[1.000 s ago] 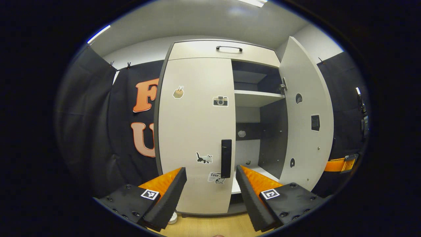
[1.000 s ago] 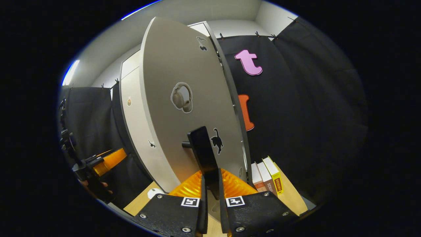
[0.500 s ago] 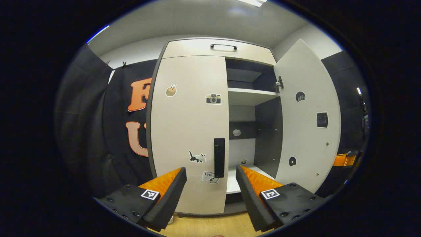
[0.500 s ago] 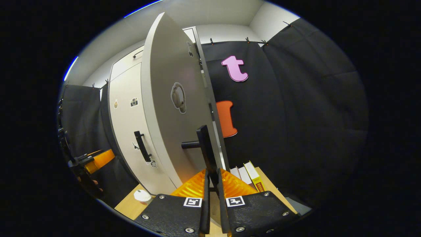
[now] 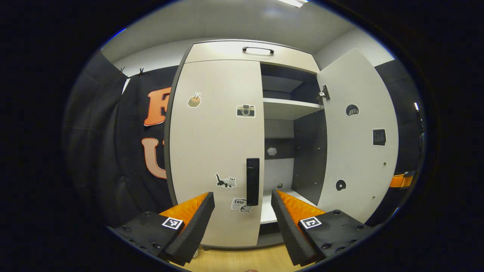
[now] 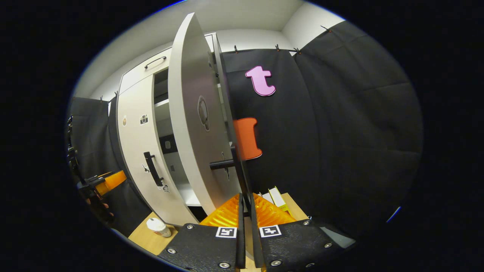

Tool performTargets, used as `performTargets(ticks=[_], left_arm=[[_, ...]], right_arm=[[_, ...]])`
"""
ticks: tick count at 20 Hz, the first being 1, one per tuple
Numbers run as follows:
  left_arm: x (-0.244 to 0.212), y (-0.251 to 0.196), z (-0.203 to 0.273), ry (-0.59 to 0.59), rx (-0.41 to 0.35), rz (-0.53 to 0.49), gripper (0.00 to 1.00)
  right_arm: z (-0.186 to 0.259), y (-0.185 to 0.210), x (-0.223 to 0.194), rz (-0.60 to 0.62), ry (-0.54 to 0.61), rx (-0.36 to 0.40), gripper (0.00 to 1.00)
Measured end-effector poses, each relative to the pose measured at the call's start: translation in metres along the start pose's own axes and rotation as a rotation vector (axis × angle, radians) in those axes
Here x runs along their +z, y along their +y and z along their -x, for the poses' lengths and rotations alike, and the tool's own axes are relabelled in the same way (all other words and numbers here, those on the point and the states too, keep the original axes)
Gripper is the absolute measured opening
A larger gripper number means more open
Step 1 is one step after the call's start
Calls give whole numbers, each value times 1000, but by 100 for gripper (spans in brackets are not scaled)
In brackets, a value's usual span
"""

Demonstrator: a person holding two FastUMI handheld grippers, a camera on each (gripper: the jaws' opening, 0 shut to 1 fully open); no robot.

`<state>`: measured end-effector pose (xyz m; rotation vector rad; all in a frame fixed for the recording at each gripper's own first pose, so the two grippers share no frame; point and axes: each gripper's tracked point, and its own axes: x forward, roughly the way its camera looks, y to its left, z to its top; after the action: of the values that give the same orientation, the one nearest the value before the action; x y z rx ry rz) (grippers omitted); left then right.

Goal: Open the right door of the double-door shoe cabinet with the right hand, and open the left door with the left hand.

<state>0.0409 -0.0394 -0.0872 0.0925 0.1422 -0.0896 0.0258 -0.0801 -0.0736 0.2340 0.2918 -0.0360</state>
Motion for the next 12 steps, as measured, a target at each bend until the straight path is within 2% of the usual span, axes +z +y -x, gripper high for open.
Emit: performTargets(ticks=[3,10,12], left_arm=[[-4,-7,-9,14,-25,13,96],[-9,-21,-34,43,-58,58,96],[-11,-29,-43,56,-80,71,96]], right_arm=[[11,-3,7,-4,-31,9,8],[33,-51,24,29,-102,-109,8],[34,-59,25,40,-104,-139,13]])
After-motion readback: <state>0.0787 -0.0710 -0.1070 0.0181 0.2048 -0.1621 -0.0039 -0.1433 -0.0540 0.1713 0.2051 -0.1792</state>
